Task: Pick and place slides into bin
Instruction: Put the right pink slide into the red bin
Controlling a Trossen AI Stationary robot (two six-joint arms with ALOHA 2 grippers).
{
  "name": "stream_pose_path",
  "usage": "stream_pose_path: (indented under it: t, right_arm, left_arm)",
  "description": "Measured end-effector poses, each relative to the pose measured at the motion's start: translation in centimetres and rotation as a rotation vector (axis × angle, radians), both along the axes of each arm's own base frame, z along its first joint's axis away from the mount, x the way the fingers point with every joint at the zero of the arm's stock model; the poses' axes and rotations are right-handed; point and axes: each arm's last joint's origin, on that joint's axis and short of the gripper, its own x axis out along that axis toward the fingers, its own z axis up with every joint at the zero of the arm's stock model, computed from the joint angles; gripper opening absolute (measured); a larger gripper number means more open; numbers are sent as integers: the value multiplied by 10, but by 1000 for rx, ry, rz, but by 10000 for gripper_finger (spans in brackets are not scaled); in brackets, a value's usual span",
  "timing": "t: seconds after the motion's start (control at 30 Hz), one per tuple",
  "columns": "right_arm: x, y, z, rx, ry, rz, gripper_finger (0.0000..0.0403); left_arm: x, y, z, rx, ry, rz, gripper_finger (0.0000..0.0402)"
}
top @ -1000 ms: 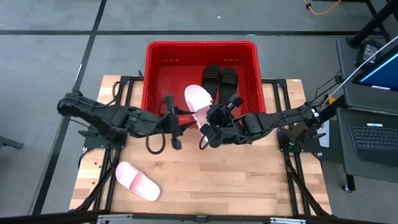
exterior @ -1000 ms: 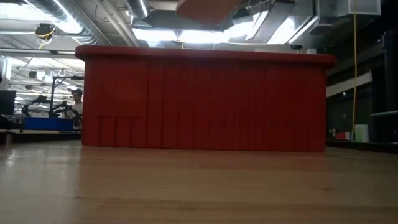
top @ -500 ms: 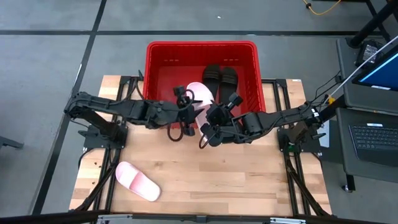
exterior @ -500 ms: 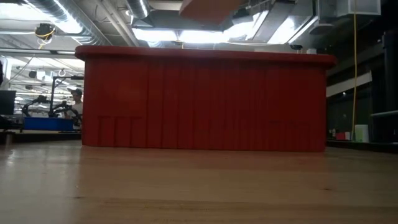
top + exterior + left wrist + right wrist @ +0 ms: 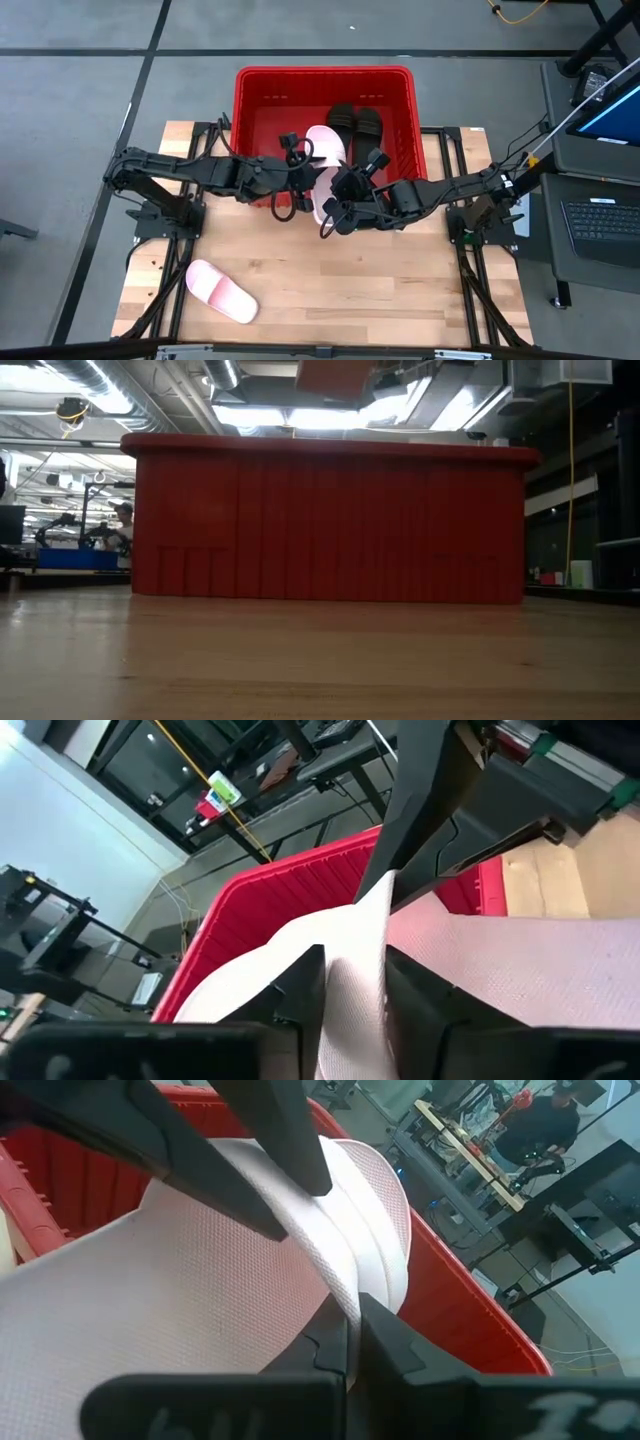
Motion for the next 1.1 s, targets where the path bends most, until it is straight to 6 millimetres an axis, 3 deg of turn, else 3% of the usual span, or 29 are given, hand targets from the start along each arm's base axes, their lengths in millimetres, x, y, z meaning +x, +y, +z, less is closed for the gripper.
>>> stream_pose_path:
  t: [0.37,0.67,0.83,1.1]
  right_arm:
    - [1,0,1,7,-12,4,12]
    - [0,2,2,2,-17,10,63]
    - [1,1,4,-66,38,19,82]
    - [-7,-2,16,-135,75,24,96]
  left_arm:
    - [1,4,-3,67,60,11,11]
    - [0,11,-3,151,102,74,6]
    - [-1,24,-3,179,126,165,5]
    - [0,48,-4,149,136,124,4]
